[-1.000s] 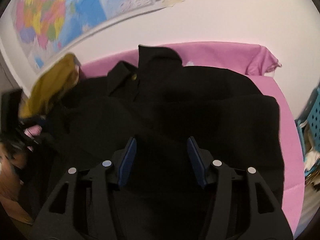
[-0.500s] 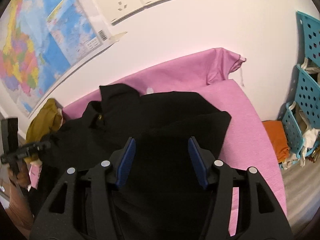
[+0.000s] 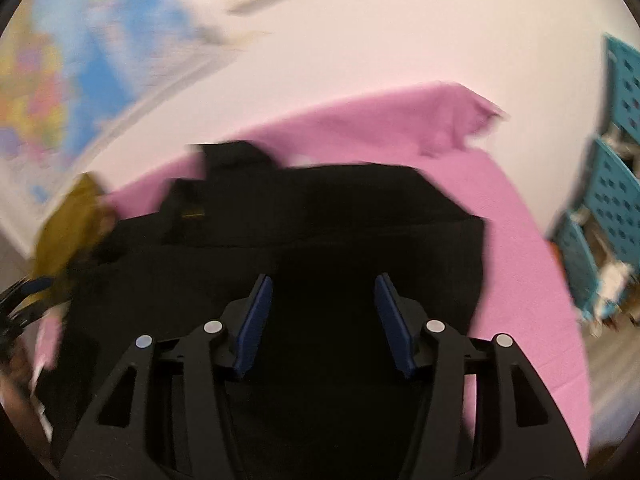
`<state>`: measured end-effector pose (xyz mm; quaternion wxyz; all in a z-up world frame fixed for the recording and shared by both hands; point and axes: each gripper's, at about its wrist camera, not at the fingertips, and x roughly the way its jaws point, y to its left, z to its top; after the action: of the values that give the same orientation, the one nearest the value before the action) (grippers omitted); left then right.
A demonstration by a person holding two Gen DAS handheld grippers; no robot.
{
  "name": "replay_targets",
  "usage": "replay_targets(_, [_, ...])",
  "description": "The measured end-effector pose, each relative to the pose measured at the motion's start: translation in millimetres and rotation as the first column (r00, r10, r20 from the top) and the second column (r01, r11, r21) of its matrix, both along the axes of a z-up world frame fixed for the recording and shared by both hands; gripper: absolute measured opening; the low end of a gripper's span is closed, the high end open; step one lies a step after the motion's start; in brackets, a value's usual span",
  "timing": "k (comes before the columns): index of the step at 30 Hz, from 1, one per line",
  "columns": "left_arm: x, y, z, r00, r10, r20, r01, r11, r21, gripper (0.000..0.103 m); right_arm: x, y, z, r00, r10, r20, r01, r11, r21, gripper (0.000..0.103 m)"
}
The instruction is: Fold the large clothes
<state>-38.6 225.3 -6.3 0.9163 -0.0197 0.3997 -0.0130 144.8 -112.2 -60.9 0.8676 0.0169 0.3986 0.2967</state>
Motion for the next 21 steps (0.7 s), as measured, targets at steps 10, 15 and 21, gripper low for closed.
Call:
replay_targets(10, [-70.2,17.5,-42.4,0.991,-0.055,-0.121,0.050,0.998,-0.044,0.085,-147.0,146.1,6.9,0.784,0.621,-0.014,-0.619,0.782,0.071,0.064])
replay_targets(15, [-65.0,8.3,-69.4,0.970,-0.103,-0.219,0.098,0.995,-0.030,0.018,-164.9,174.0,-2.6,0.742,0.669,-0.044,-0.663,0.743,0.093,0.064])
replay_targets(21, [-84.1,68.7,-22.5,0.998,0.032,-0.050,-0.041,0.981,-0.187,0.007,-185.0,187.2,7.0,0.703,0.709,-0.052,-0.693,0.699,0.175,0.065])
